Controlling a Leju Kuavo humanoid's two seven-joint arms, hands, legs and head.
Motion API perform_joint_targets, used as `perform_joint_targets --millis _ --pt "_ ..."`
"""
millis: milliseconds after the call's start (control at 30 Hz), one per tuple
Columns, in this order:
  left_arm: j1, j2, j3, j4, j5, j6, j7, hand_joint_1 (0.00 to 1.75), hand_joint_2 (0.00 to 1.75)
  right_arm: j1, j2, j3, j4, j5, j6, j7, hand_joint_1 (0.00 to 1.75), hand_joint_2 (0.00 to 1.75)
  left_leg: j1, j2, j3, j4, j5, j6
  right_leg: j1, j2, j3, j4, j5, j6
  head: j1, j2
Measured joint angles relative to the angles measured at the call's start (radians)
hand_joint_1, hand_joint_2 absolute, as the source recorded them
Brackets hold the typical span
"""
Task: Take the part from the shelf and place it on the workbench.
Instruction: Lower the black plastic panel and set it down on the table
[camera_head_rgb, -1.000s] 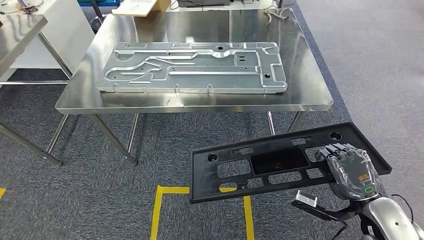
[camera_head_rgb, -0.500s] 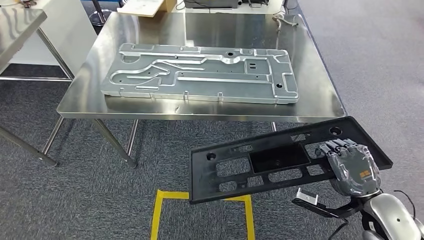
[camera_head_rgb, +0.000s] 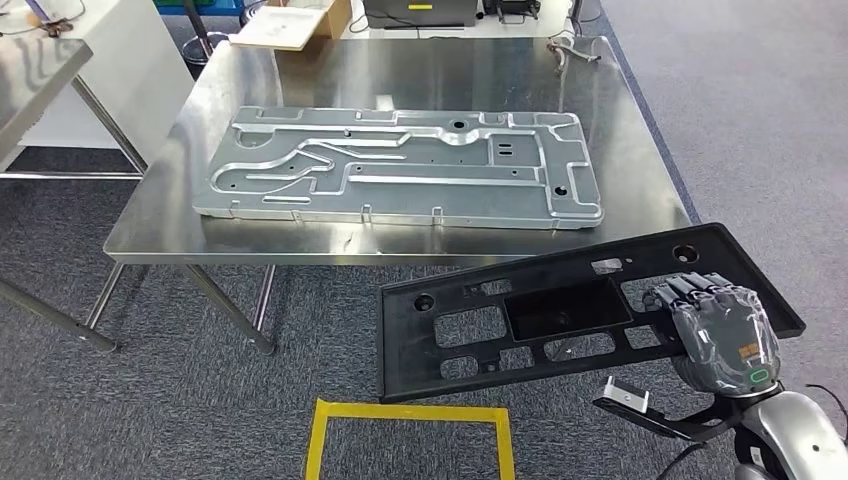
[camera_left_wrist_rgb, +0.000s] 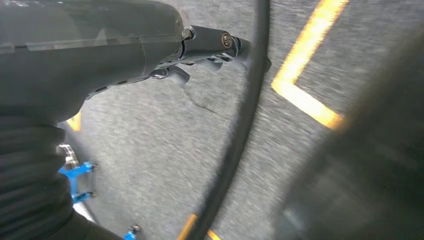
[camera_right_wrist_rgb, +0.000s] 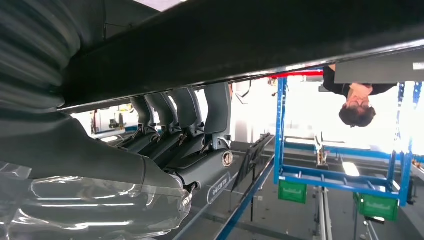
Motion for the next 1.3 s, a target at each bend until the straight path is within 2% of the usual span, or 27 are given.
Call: perform_joint_targets --millis 67,100,133,167,233,267,300,433,500,567,600,633,667,733,767,800,867,933,967,1033,1100,1133,1167,1200,1233,1267,1300 --pt "0.001 0.000 0.000 0.000 0.000 0.000 0.000 0.00 1.75 0.003 0.000 -0.002 -0.003 0.001 -0.001 0.000 1.59 1.75 0.008 0.002 -0.083 0.136 -0.042 -0.010 -0.001 -0.002 0.012 -0.001 -0.011 -0.003 0.000 0.000" --pt "0.002 0.000 0.000 0.000 0.000 0.000 0.000 0.00 1.75 0.005 0.000 -0.002 -0.004 0.001 -0.001 0.000 1.59 1.75 0.012 0.002 -0.116 0.178 -0.042 -0.014 -0.001 -0.002 0.020 -0.001 -0.017 -0.002 0.000 0.000" --pt "0.004 0.000 0.000 0.000 0.001 0.000 0.000 0.00 1.75 0.007 0.000 -0.002 -0.004 0.001 -0.001 0.000 1.59 1.75 0.016 0.002 -0.134 0.185 -0.022 -0.016 -0.002 -0.002 0.029 -0.001 -0.025 0.000 0.000 0.000" --pt "0.005 0.000 0.000 0.000 0.001 0.000 0.000 0.00 1.75 0.009 0.000 -0.002 -0.004 0.001 -0.001 0.000 1.59 1.75 0.018 0.003 -0.132 0.151 0.019 -0.018 -0.004 -0.001 0.040 0.000 -0.033 0.003 0.000 0.000" --pt "0.007 0.001 0.000 0.000 0.001 0.000 0.000 0.00 1.75 0.011 0.000 -0.003 -0.004 0.002 -0.002 0.000 1.59 1.75 0.021 0.005 -0.094 0.024 0.111 -0.017 -0.007 0.000 0.061 -0.001 -0.049 0.013 0.000 0.000" --pt "0.007 0.001 0.000 0.000 0.001 0.000 0.000 0.00 1.75 0.011 0.000 -0.003 -0.004 0.002 -0.002 0.000 1.59 1.75 0.019 0.005 -0.075 -0.031 0.136 -0.014 -0.006 0.001 0.067 0.000 -0.056 0.019 0.000 0.000" --pt "0.007 0.000 0.000 0.000 0.001 0.000 0.000 0.00 1.75 0.011 0.000 -0.004 -0.004 0.002 -0.003 0.000 1.59 1.75 0.017 0.006 -0.065 -0.061 0.143 -0.011 -0.004 0.001 0.069 -0.001 -0.060 0.026 0.000 0.000" --pt "0.004 0.000 0.000 0.000 0.001 -0.001 0.000 0.00 1.75 0.012 0.000 -0.008 -0.004 0.002 -0.005 0.000 1.59 1.75 0.015 0.005 -0.050 -0.086 0.131 0.015 -0.006 0.000 0.075 -0.002 -0.071 0.048 0.000 0.000" --pt "0.005 0.000 0.000 0.000 0.001 -0.001 0.000 0.00 1.75 0.012 0.000 -0.012 -0.005 0.002 -0.008 0.000 1.59 1.75 0.017 0.005 -0.035 -0.096 0.128 0.030 -0.006 0.000 0.043 0.071 -0.107 0.050 0.000 0.000" --pt "0.005 0.000 0.000 0.000 0.001 0.000 0.000 0.00 1.75 0.014 0.000 -0.014 -0.005 0.002 -0.010 0.000 1.59 1.75 0.011 0.005 -0.025 -0.097 0.119 0.041 -0.003 0.001 -0.040 0.208 -0.153 0.048 0.000 0.000" --pt "0.005 0.000 0.000 0.000 0.001 0.000 0.000 0.00 1.75 0.016 0.001 -0.014 -0.005 0.002 -0.011 0.000 1.59 1.75 0.007 0.004 -0.020 -0.097 0.114 0.044 -0.001 0.001 -0.078 0.259 -0.159 0.047 0.000 0.000" --pt "0.005 0.000 0.000 0.000 0.002 0.000 0.000 0.00 1.75 0.018 0.001 -0.014 -0.005 0.002 -0.011 0.000 1.59 1.75 0.003 0.003 -0.012 -0.097 0.108 0.046 0.001 0.001 -0.102 0.277 -0.145 0.044 0.000 0.000" --pt "0.005 0.000 0.000 0.000 0.002 -0.001 0.000 0.00 1.75 0.020 0.001 -0.014 -0.005 0.002 -0.011 0.000 1.59 1.75 0.000 0.002 -0.003 -0.097 0.101 0.047 0.004 0.001 -0.105 0.256 -0.111 0.040 0.000 0.000" --pt "0.005 0.000 0.000 0.000 0.002 -0.002 0.000 0.00 1.75 0.020 0.001 -0.015 -0.004 0.002 -0.012 0.000 1.59 1.75 -0.004 0.000 0.018 -0.097 0.086 0.046 0.011 0.001 -0.066 0.137 -0.023 0.025 0.000 0.000" --pt "0.005 -0.001 0.000 0.000 0.001 -0.002 0.000 0.00 1.75 0.021 0.001 -0.016 -0.004 0.002 -0.013 0.000 1.59 1.75 -0.007 -0.001 0.024 -0.096 0.078 0.043 0.016 0.001 -0.044 0.079 0.003 0.018 0.000 0.000" --pt "0.004 -0.001 0.000 0.000 0.001 -0.002 0.000 0.00 1.75 0.021 0.001 -0.017 -0.004 0.002 -0.014 0.000 1.59 1.75 -0.009 -0.002 0.027 -0.096 0.071 0.039 0.020 0.001 -0.029 0.040 0.015 0.013 0.000 0.000" --pt "0.003 -0.001 0.000 0.000 0.000 -0.002 0.000 0.00 1.75 0.022 0.001 -0.020 -0.005 0.002 -0.016 -0.001 1.59 1.75 -0.010 -0.001 0.029 -0.097 0.063 0.030 0.026 0.003 -0.020 0.018 0.010 0.006 0.000 0.000" --pt "0.002 -0.001 0.000 0.000 0.000 -0.001 0.000 0.00 1.75 0.024 0.001 -0.023 -0.006 0.003 -0.017 -0.002 1.59 1.75 -0.010 0.001 0.033 -0.093 0.054 0.019 0.019 0.005 -0.013 0.010 0.007 0.000 0.000 0.000" --pt "0.001 0.000 0.000 0.000 0.000 -0.001 0.000 0.00 1.75 0.026 0.001 -0.025 -0.007 0.004 -0.017 -0.003 1.59 1.75 -0.009 0.002 0.026 -0.071 0.041 0.013 0.015 0.005 -0.007 0.005 0.005 -0.004 0.000 0.000" --pt "0.000 -0.001 0.000 0.000 -0.001 0.000 0.000 0.00 1.75 0.029 0.001 -0.030 -0.008 0.004 -0.017 -0.003 1.59 1.75 -0.003 0.004 -0.025 0.034 -0.004 -0.001 0.010 0.003 0.007 -0.001 -0.001 -0.011 0.000 0.000" --pt "0.001 -0.001 0.000 0.000 -0.001 0.000 0.000 0.00 1.75 0.040 0.001 -0.034 -0.012 0.004 -0.017 -0.003 1.59 1.75 0.008 0.004 -0.105 0.160 -0.040 -0.011 0.009 0.001 0.018 -0.001 -0.012 -0.012 0.000 0.000" --pt "0.003 -0.002 0.000 0.000 -0.001 0.001 0.000 0.00 1.75 0.049 0.000 -0.038 -0.015 0.004 -0.017 -0.002 1.59 1.75 0.012 0.004 -0.130 0.186 -0.033 -0.014 0.008 0.001 0.026 -0.001 -0.019 -0.010 0.000 0.000" --pt "0.005 -0.002 0.000 0.000 -0.001 0.001 0.000 0.00 1.75 0.059 0.000 -0.042 -0.020 0.004 -0.017 -0.002 1.59 1.75 0.015 0.004 -0.137 0.175 -0.006 -0.016 0.006 0.000 0.035 0.000 -0.026 -0.008 0.000 0.000" --pt "0.006 -0.001 0.000 0.000 -0.001 0.001 0.000 0.00 1.75 0.066 -0.002 -0.046 -0.025 0.004 -0.017 -0.001 1.59 1.75 0.017 0.004 -0.128 0.132 0.035 -0.017 0.005 0.001 0.045 0.000 -0.033 -0.005 0.000 0.000" --pt "0.008 -0.001 0.000 0.000 -0.001 0.001 0.000 0.00 1.75 0.072 -0.004 -0.051 -0.029 0.004 -0.017 0.000 1.59 1.75 0.018 0.004 -0.105 0.063 0.082 -0.016 0.003 0.001 0.056 0.000 -0.040 -0.001 0.000 0.000" --pt "0.009 -0.001 0.000 0.000 -0.001 0.001 0.000 0.00 1.75 0.074 -0.006 -0.056 -0.033 0.004 -0.017 0.000 1.59 1.75 0.018 0.005 -0.082 0.000 0.113 -0.014 0.003 0.002 0.064 0.000 -0.048 0.005 0.000 0.000" --pt "0.009 -0.001 0.000 0.000 -0.001 0.002 0.000 0.00 1.75 0.076 -0.007 -0.060 -0.036 0.003 -0.017 0.000 1.59 1.75 0.016 0.005 -0.064 -0.045 0.130 -0.010 0.003 0.003 0.068 0.000 -0.053 0.011 0.000 0.000"
